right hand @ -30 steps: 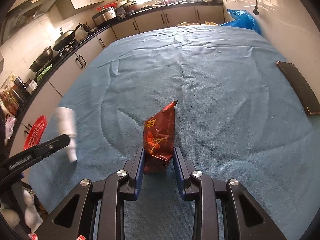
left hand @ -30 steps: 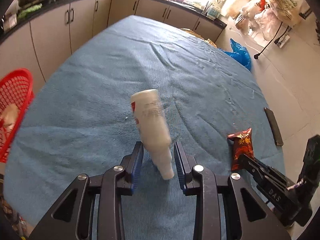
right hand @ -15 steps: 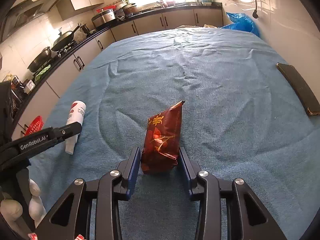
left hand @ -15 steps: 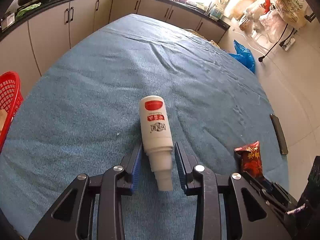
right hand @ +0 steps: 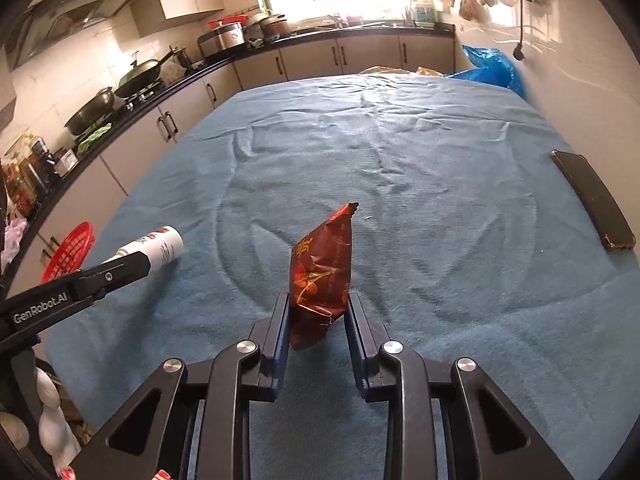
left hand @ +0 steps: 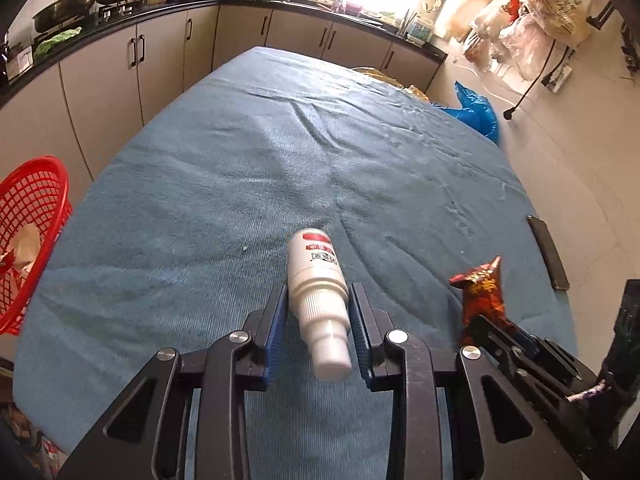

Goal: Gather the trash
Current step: 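Adjust the left tool's grip on the spray bottle, holding it upright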

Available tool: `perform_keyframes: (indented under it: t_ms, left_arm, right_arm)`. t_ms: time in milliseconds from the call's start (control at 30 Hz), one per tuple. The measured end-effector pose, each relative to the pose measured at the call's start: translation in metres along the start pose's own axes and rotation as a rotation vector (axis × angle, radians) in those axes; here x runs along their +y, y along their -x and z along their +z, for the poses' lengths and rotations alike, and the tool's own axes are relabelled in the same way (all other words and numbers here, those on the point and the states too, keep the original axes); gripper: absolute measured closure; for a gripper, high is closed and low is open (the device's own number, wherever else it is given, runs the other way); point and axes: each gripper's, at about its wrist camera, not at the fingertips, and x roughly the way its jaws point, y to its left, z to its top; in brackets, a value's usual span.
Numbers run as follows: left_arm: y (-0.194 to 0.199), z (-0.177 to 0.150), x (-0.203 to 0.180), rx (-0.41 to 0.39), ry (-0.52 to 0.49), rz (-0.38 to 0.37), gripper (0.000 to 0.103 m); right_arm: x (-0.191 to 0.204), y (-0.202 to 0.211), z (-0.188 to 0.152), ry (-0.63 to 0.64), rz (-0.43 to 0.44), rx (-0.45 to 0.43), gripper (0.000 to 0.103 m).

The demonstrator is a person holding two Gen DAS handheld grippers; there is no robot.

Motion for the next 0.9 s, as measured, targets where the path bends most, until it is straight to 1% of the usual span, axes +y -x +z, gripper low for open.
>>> perform_keyframes:
  t_ms: [333, 433, 600, 733, 900]
  left_arm:
    - [0.024, -0.010, -0.010, -0.049, -0.041, 0.018, 0.074]
    - [0.033, -0.011, -0.009, -0.067, -0.045, 0.013, 0.074]
    - [0.044, -0.012, -0.004, -0.102, -0.037, 0.027, 0.074]
    - [0.047, -0.014, -0.003, -0.115, -0.040, 0.050, 0.074]
    - [0.048, -0.017, -0.006, -0.107, -0.074, 0.066, 0.074]
  right_arm:
    - [0.011, 0.015, -0.006, 0.013, 0.009, -0.016, 0.075]
    - [0.013, 0.018, -0.008, 0.014, 0.014, -0.018, 0.075]
    - [0.021, 0.025, -0.011, 0.028, 0.026, -0.030, 0.075]
    - [0.030, 0.026, -0.013, 0.046, 0.036, -0.030, 0.075]
    - [0.037, 0.026, -0.016, 0.065, 0.051, -0.019, 0.075]
